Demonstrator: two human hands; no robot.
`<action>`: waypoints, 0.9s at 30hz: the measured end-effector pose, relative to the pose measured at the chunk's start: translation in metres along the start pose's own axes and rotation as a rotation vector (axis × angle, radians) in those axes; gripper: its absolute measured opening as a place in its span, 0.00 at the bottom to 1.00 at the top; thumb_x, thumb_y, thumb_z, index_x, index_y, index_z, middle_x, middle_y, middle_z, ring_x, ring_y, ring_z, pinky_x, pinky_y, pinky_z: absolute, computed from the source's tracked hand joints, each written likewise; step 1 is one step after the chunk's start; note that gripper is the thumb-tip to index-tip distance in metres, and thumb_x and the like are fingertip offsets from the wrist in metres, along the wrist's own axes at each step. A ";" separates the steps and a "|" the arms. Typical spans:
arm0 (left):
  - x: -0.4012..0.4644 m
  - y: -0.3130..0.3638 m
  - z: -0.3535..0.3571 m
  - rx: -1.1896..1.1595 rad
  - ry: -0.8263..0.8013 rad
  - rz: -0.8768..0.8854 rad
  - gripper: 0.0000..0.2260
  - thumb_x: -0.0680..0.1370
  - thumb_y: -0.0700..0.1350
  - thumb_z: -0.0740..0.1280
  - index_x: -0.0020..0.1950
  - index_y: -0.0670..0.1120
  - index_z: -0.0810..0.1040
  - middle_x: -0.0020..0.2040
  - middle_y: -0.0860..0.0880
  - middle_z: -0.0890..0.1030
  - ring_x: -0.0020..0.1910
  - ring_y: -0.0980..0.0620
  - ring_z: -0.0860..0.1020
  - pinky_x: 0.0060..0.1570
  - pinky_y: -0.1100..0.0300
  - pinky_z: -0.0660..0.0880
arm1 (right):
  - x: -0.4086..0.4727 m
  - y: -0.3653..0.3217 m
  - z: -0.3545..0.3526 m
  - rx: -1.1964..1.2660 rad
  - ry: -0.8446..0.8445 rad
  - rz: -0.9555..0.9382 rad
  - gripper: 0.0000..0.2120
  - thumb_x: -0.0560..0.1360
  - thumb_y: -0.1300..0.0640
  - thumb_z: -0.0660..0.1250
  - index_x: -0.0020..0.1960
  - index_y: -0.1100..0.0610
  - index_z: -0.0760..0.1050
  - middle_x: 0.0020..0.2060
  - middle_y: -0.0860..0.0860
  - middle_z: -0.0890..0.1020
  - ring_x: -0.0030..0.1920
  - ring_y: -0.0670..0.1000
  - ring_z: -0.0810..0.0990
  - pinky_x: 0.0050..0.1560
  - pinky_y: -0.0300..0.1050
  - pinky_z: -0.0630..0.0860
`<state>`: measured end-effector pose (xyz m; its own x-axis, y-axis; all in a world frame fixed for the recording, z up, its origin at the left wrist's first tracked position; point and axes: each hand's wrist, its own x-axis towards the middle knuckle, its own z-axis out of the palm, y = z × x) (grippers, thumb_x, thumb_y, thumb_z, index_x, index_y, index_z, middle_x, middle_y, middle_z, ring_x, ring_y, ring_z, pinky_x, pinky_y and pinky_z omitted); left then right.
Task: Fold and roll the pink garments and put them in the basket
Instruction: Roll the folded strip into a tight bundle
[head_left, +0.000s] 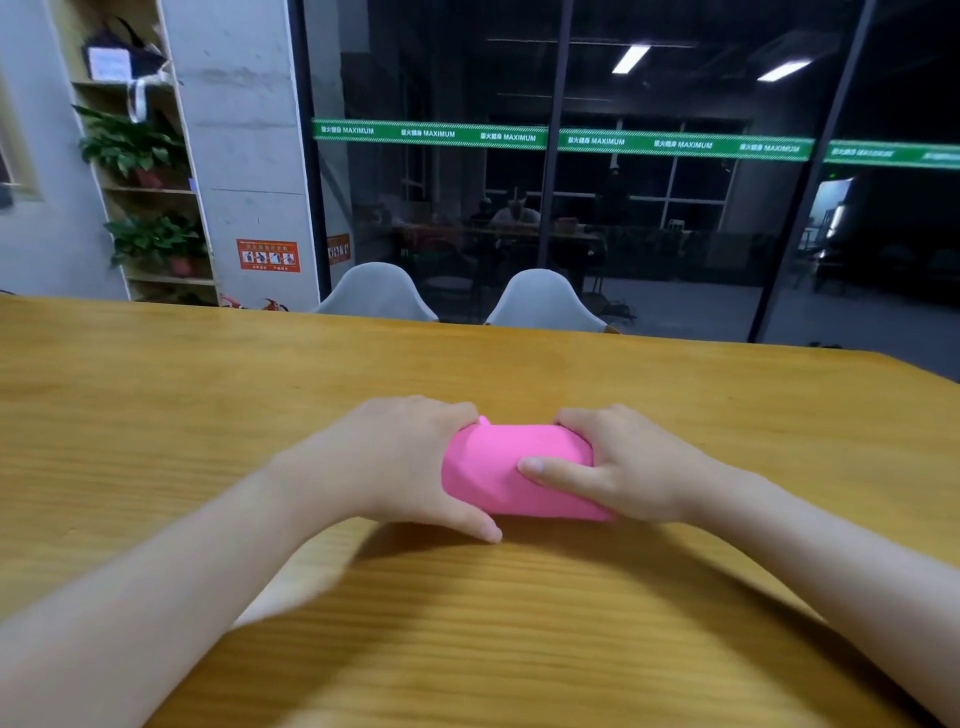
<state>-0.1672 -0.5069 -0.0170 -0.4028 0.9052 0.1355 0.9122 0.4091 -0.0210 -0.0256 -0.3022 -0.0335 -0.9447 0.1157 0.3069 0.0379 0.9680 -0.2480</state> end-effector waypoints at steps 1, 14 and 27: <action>0.000 0.000 -0.002 -0.020 -0.027 -0.019 0.33 0.59 0.80 0.70 0.53 0.62 0.67 0.46 0.61 0.75 0.47 0.57 0.74 0.45 0.56 0.75 | -0.002 -0.001 0.000 -0.026 0.001 -0.006 0.31 0.72 0.21 0.55 0.42 0.49 0.72 0.33 0.46 0.78 0.35 0.47 0.75 0.38 0.48 0.72; -0.010 0.005 -0.003 -0.158 -0.099 -0.068 0.32 0.55 0.77 0.73 0.50 0.61 0.73 0.44 0.59 0.79 0.43 0.57 0.78 0.46 0.52 0.79 | -0.023 -0.021 -0.014 -0.204 -0.044 -0.119 0.33 0.67 0.18 0.59 0.48 0.48 0.74 0.36 0.43 0.77 0.40 0.47 0.76 0.45 0.39 0.70; -0.011 0.002 -0.007 -0.287 -0.127 -0.051 0.28 0.58 0.72 0.78 0.50 0.57 0.77 0.47 0.59 0.78 0.45 0.60 0.77 0.48 0.53 0.79 | -0.029 -0.034 -0.006 -0.378 0.026 -0.138 0.30 0.65 0.21 0.63 0.43 0.48 0.71 0.34 0.43 0.76 0.36 0.47 0.75 0.53 0.45 0.71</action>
<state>-0.1603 -0.5168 -0.0113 -0.4386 0.8987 0.0043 0.8668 0.4218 0.2659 0.0029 -0.3376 -0.0281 -0.9411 -0.0201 0.3376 0.0331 0.9880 0.1511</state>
